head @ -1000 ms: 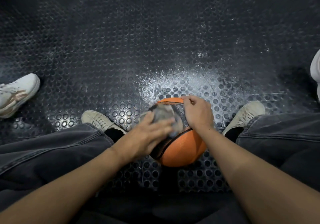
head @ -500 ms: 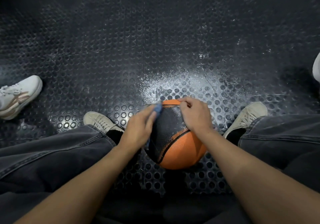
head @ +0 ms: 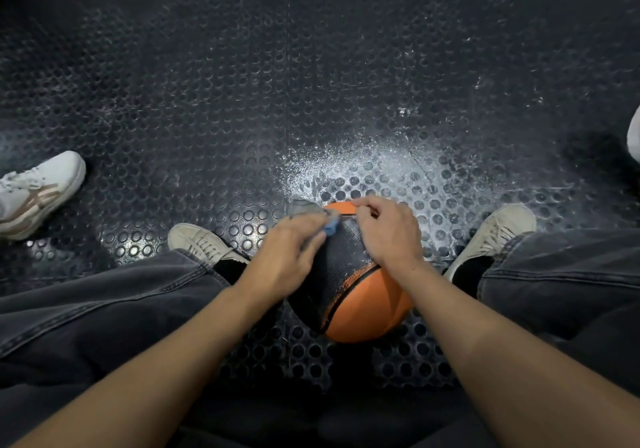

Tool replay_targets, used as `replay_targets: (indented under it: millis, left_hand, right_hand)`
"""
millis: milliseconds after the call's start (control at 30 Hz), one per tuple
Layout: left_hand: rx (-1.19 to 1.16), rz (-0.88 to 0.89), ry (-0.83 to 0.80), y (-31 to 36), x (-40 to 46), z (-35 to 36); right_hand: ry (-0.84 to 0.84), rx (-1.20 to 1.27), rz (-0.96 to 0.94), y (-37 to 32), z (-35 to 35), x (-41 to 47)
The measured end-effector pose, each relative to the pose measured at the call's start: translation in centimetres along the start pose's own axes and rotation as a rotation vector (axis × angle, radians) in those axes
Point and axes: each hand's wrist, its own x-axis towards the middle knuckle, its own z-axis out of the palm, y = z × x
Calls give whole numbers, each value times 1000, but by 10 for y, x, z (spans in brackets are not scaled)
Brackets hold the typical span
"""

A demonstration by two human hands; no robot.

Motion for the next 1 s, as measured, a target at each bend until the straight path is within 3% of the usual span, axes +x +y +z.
replay_targets:
  millis: [67, 200, 367, 533, 600, 700, 733, 867, 900, 1000]
  left_hand:
    - [-12, 73, -50, -3, -6, -2]
    - [-53, -77, -6, -12, 23, -2]
    - [34, 181, -73, 12, -9, 10]
    - [-31, -239, 142, -2, 32, -2]
    - [31, -99, 112, 2, 20, 0]
    - [121, 273, -109, -5, -15, -5]
    - [150, 326, -151, -13, -15, -8]
    - [-38, -28, 65, -10, 21, -13]
    - [-20, -29, 70, -6, 22, -10]
    - [106, 261, -123, -2, -9, 1]
  right_hand:
    - [-49, -11, -16, 0, -6, 2]
    - [-85, -14, -10, -11, -4, 2]
    - [-22, 20, 83, -12, -7, 3]
    - [-78, 110, 20, -16, 0, -3]
    - [-4, 91, 10, -15, 5, -6]
    - [13, 83, 26, -8, 4, -5]
    - [-17, 80, 14, -7, 3, -4]
    - [-12, 54, -4, -17, 9, -8]
    - [7, 38, 16, -20, 9, -9]
    - [32, 40, 60, -16, 6, -8]
